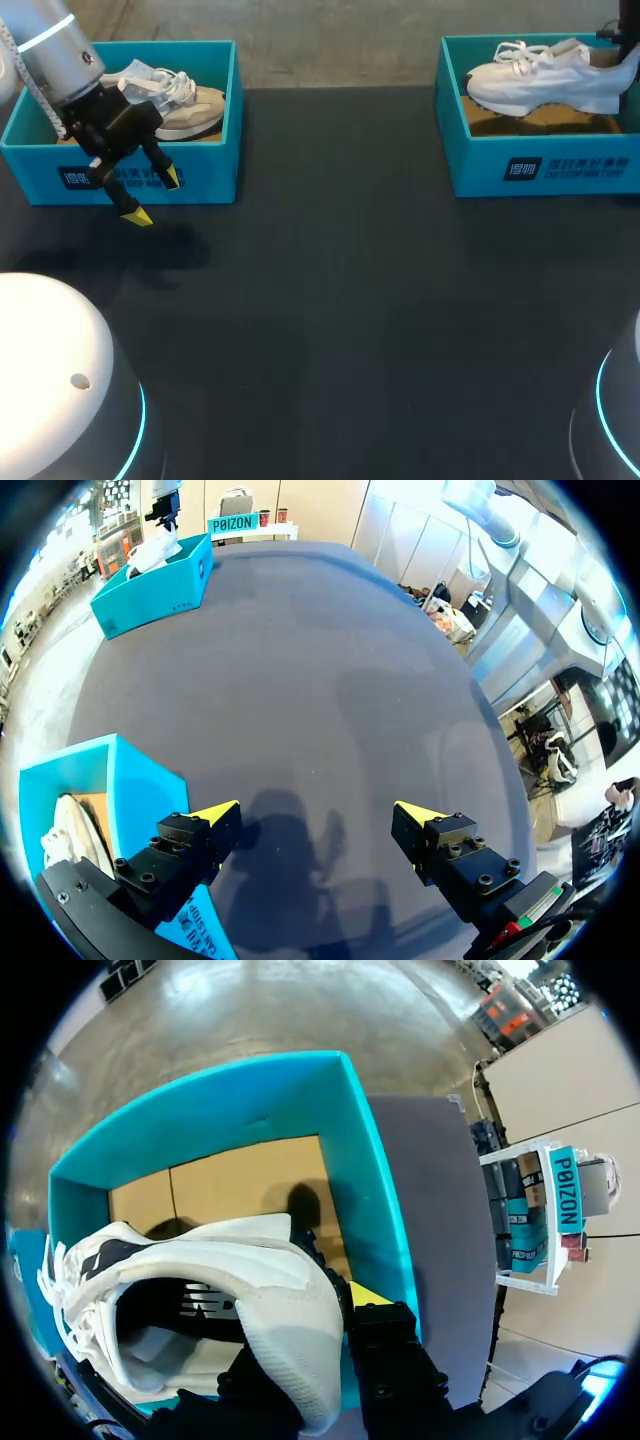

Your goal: Take the shoe out of the shoebox, open the shoe tongue, remove and reinsert the insole, then place the shoe into the shoebox

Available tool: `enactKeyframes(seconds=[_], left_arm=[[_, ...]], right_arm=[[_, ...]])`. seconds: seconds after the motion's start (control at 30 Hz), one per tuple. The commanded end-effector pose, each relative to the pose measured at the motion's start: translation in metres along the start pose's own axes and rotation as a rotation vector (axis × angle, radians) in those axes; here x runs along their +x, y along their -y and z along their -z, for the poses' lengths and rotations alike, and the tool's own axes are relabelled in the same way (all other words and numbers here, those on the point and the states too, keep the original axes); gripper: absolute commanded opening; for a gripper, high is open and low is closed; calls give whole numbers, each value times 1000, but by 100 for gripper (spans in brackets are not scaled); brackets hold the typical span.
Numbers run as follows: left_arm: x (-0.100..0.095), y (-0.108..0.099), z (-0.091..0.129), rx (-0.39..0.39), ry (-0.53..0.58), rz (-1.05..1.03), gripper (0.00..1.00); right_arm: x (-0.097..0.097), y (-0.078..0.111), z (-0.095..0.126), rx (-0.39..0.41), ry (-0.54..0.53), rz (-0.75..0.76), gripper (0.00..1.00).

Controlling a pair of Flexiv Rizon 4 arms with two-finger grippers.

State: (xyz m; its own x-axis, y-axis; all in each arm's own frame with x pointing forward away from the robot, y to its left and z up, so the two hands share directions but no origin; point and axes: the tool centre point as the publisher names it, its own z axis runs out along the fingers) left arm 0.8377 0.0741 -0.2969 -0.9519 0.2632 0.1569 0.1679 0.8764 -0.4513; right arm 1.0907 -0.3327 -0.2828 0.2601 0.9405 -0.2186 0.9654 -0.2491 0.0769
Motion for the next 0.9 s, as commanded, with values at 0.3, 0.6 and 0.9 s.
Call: enactKeyframes(seconds=[0.3,0.6,0.9], left_arm=[[0,-1,0,1,0,-2,100],[0,-1,0,1,0,-2,100],[0,-1,0,1,0,-2,100]], right_arm=[[-4,4,-12,13,-14,-23,0],[-15,12,-11,11,-7,-52,0],[-18,25,-18,28,-10,-53,0]])
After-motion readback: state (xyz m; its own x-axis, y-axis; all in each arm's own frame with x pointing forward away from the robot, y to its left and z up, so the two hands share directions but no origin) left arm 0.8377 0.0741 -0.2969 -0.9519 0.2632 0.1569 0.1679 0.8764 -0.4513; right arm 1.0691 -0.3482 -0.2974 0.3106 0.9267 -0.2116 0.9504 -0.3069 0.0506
